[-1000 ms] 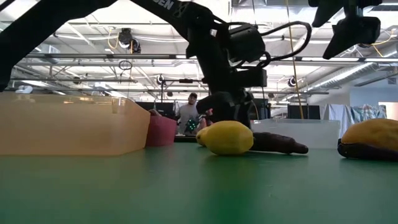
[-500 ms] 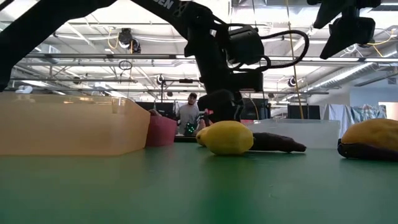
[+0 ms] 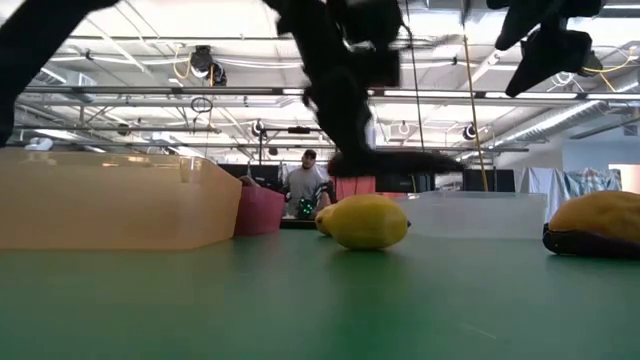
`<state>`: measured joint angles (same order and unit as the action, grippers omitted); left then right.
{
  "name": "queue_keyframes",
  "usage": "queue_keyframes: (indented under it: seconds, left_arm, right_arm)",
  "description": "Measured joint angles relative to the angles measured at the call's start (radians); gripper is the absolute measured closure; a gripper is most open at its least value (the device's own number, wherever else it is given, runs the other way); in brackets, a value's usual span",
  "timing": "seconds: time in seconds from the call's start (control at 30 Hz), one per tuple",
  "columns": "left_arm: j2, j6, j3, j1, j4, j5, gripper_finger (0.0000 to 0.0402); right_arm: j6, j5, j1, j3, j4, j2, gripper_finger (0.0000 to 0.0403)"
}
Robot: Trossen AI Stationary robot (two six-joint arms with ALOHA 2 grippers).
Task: Sort produce into baskets
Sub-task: Put the eggplant into the orange bin
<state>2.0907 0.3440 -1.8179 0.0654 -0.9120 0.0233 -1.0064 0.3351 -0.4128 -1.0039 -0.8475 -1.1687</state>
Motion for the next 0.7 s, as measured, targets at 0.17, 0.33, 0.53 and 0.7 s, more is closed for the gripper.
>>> queue_keyframes:
  seconds: [0.17, 0.33, 0.53, 0.7]
  left_arm:
    - [-0.119, -0.066, 0.000, -0.001, -0.214, -0.004, 0.0215]
    - [-0.240, -0.201, 0.015, -0.018, -0.422, 0.006, 0.0215]
    - [-0.526, -0.370, 0.215, -0.086, -0.372, -0.007, 0.0216]
    - [-0.771, -0.602, 0.426, -0.141, -0.291, -0.050, 0.0216]
  right_arm:
    - [0.039, 0.003, 0.028, 0.000, 0.024, 0.000, 0.0040]
    - [0.087, 0.004, 0.066, 0.000, 0.061, 0.000, 0.0040]
    - [0.108, 0.004, 0.100, 0.000, 0.094, 0.000, 0.0040]
    - [0.126, 0.004, 0.125, 0.000, 0.121, 0.000, 0.0040]
